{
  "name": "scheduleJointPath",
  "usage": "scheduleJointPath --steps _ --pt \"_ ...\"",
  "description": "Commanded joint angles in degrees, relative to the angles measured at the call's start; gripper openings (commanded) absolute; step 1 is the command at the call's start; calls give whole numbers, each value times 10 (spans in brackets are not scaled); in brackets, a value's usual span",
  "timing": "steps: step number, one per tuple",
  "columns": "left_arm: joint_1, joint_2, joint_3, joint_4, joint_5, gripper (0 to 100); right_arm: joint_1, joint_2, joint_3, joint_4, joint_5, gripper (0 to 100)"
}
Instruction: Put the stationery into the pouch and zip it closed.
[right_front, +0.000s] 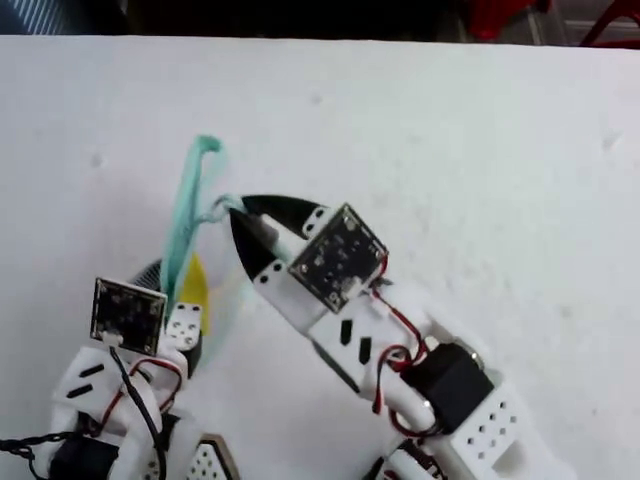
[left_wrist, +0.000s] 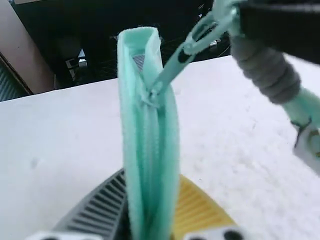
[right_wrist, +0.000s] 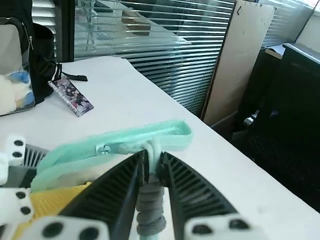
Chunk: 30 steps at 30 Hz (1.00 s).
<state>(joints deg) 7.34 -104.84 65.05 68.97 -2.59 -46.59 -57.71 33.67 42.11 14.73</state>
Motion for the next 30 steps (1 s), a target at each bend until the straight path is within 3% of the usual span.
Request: scheduleJointPath --steps 1,8,12,18,22,27,30 --pt "15 0 -27 1 -8 21 7 58 -81 -17 6 16" --pt "92 0 -30 38 -72 20 39 154 -178 -14 6 16" --pt "95 0 -37 41 -77 20 95 181 -182 7 6 16" --pt "95 0 -35 40 -76 20 122 119 -172 161 4 17" --pt "95 0 -35 40 -76 20 109 45 -91 189 4 33" --pt "95 0 -35 40 -76 20 39 -64 35 141 4 230" --pt "95 0 -35 40 -76 20 1 -107 96 114 6 200"
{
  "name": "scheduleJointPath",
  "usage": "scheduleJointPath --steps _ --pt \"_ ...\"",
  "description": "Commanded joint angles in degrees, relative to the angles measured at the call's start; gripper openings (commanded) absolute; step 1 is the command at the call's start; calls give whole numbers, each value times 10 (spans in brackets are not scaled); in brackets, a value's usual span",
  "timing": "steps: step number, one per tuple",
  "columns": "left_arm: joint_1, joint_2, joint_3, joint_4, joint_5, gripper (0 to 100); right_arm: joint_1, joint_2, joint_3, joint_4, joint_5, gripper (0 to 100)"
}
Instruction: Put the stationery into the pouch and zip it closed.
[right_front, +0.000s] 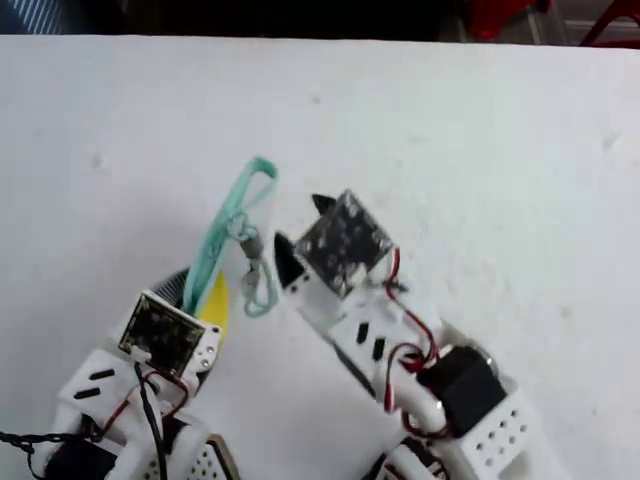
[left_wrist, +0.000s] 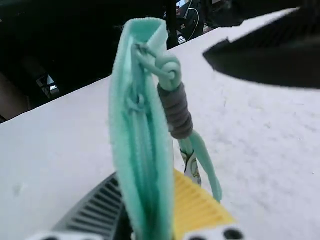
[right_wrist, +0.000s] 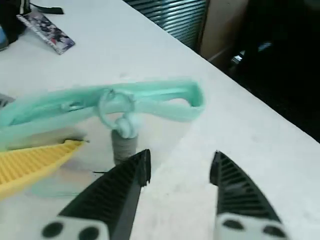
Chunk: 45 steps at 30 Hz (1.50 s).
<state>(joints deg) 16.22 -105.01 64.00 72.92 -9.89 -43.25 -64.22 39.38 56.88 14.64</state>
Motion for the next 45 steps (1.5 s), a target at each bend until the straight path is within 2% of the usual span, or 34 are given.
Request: scheduleJointPath --steps 1,4,9,12,19,21,25,27,30,35,39,42,45 --pt "6 2 -25 1 -4 20 -38 -47 57 -52 7 186" --pt "6 2 -25 1 -4 20 -44 -48 99 -103 4 178" --pt "6 2 -24 1 -4 20 -73 -48 115 -125 4 242" --pt "7 2 -24 1 -4 20 -74 -44 115 -153 4 244" --pt "6 2 -24 2 -4 20 -76 49 112 -212 3 238" --pt "6 2 -24 2 -4 20 -77 66 111 -222 3 187" --pt "6 2 -24 2 -4 20 -77 67 111 -236 3 9" --pt "6 2 -24 2 -4 20 -76 67 111 -238 3 33" --pt "6 2 -27 -2 -4 24 -74 52 111 -236 3 16" --pt "-5 2 -28 1 2 140 -74 -27 111 -225 4 16" --pt "-58 2 -31 -4 96 223 -58 -53 99 -212 6 16" --pt "-97 2 -47 -4 135 247 -30 -53 62 -202 4 16" --pt "-109 2 -54 -4 124 230 -29 -52 33 -178 4 16"
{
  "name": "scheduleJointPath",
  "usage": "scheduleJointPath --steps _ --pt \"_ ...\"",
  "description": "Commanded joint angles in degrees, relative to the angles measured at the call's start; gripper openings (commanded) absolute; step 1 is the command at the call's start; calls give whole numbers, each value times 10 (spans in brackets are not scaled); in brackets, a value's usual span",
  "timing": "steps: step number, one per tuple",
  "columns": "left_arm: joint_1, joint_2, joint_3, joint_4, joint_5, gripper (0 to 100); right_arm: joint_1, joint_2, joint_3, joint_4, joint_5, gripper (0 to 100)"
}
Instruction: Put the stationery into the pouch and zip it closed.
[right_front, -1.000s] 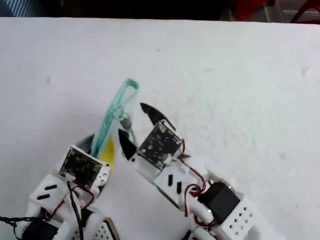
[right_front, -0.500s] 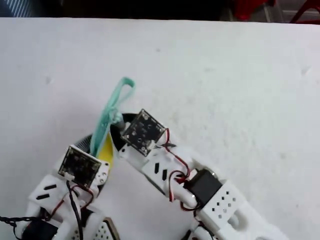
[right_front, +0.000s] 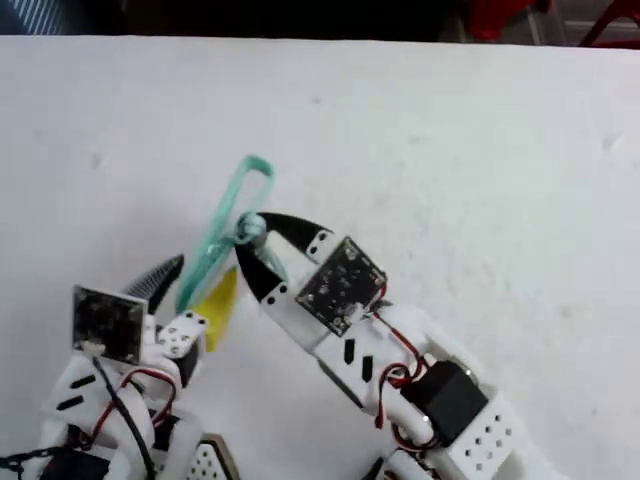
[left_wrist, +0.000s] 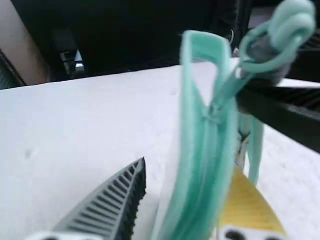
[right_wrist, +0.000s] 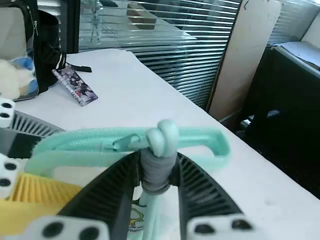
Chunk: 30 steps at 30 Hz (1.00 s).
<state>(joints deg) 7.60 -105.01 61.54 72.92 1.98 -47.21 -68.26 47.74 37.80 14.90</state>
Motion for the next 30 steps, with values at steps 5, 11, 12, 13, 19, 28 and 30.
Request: scheduleJointPath --steps 5,11,12,13,19,28,30 --pt "-21 2 -30 -3 -14 94 27 -12 -66 22 4 16" --pt "-18 2 -25 -13 -52 21 32 39 -76 22 5 16" --pt "-11 2 -23 -13 -54 21 32 58 -85 22 5 16" --pt "-3 2 -21 -12 -55 21 32 77 -100 24 5 16" --pt "17 2 -13 -9 -58 21 32 163 -225 54 4 16" --pt "18 2 -11 -7 -68 21 115 347 -391 82 3 16" --pt "18 2 -11 -6 -73 20 133 379 -413 82 1 16"
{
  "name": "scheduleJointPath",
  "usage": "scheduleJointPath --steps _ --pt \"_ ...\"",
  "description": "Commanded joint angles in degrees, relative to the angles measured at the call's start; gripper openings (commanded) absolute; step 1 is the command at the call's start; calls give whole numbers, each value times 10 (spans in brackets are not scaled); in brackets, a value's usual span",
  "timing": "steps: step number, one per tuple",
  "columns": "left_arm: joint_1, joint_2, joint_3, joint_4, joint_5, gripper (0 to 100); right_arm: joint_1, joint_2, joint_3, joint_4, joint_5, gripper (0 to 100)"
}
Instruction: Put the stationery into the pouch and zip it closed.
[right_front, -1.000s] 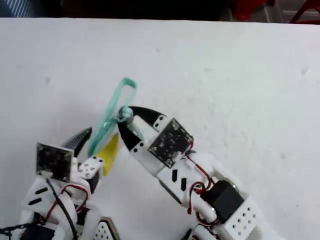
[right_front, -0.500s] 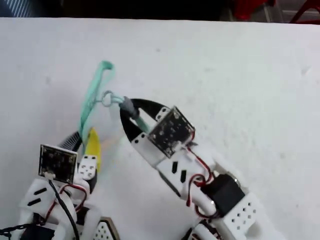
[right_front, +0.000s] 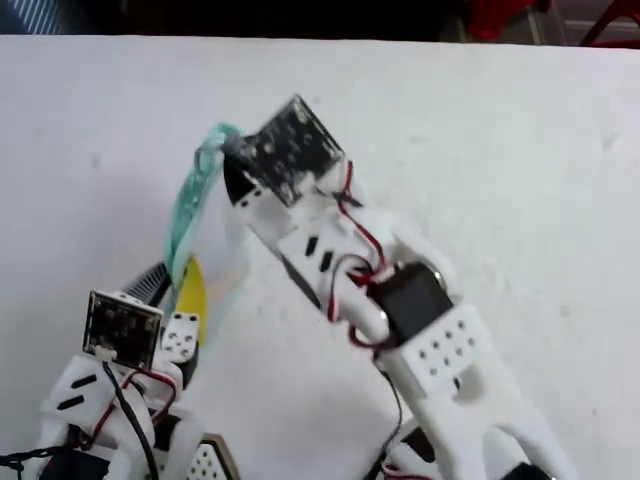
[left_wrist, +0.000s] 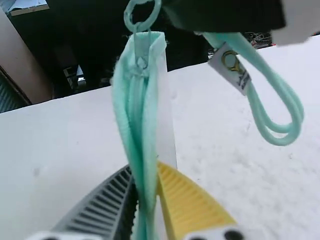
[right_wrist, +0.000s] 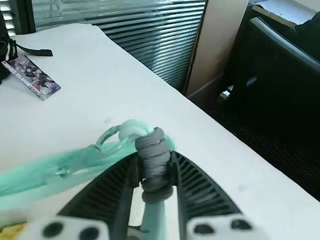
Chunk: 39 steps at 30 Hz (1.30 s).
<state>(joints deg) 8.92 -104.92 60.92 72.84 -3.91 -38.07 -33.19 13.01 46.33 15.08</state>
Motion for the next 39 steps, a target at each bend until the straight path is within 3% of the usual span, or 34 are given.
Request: scheduleJointPath --steps 1,26,31,39 --pt "5 1 -5 -5 -14 20 51 44 -75 -4 -1 16" --pt "38 1 -4 3 -16 20 228 268 -252 -5 -1 16" --pt "38 1 -4 3 -21 20 222 281 -258 22 -2 16" --pt "38 1 -4 3 -23 20 237 319 -262 -32 -2 16"
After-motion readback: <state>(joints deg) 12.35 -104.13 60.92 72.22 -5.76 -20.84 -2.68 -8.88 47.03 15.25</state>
